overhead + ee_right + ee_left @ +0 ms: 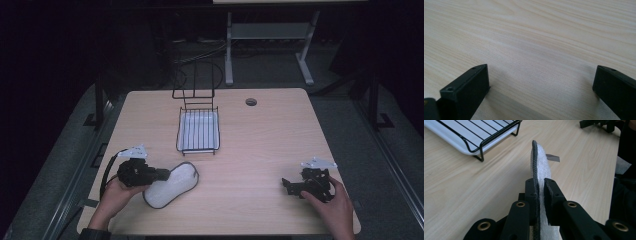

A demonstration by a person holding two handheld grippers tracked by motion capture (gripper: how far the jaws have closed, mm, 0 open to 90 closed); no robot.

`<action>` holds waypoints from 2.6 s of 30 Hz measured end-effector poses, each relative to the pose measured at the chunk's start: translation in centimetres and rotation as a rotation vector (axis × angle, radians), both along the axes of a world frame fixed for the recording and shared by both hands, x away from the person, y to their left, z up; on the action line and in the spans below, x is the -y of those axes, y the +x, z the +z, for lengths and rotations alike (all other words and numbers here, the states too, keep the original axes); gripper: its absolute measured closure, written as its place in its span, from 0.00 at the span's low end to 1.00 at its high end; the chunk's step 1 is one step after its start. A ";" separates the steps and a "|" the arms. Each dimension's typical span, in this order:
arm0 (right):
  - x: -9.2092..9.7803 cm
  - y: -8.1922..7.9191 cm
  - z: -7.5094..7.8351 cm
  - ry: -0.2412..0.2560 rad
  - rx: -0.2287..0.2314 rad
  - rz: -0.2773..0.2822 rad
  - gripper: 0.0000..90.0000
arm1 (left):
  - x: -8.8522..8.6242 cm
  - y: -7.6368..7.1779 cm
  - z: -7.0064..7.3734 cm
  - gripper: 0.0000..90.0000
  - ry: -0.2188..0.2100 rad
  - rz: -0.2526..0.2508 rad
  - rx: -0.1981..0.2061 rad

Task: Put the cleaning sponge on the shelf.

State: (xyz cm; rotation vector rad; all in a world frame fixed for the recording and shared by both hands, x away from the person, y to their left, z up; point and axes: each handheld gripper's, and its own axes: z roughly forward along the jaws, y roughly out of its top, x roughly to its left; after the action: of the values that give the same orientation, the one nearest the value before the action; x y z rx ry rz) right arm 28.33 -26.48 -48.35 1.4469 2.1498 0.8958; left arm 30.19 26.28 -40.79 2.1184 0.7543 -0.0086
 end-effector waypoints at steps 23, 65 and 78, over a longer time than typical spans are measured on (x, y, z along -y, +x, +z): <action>0.0 0.0 0.0 0.000 0.000 0.000 0.00 | -0.4 0.3 1.9 0.94 -0.068 0.075 0.033; 0.0 0.0 0.0 0.000 0.000 0.000 0.00 | -0.7 5.7 5.2 0.95 -0.123 0.156 0.080; 0.0 0.0 0.0 -0.001 0.002 0.001 0.00 | 0.1 7.9 6.3 0.95 -0.124 0.162 0.101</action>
State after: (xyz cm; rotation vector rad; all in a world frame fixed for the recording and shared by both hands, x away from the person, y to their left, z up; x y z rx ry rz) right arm 28.34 -26.50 -48.35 1.4442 2.1496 0.8954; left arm 38.09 26.17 -34.47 1.9213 0.8412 0.1346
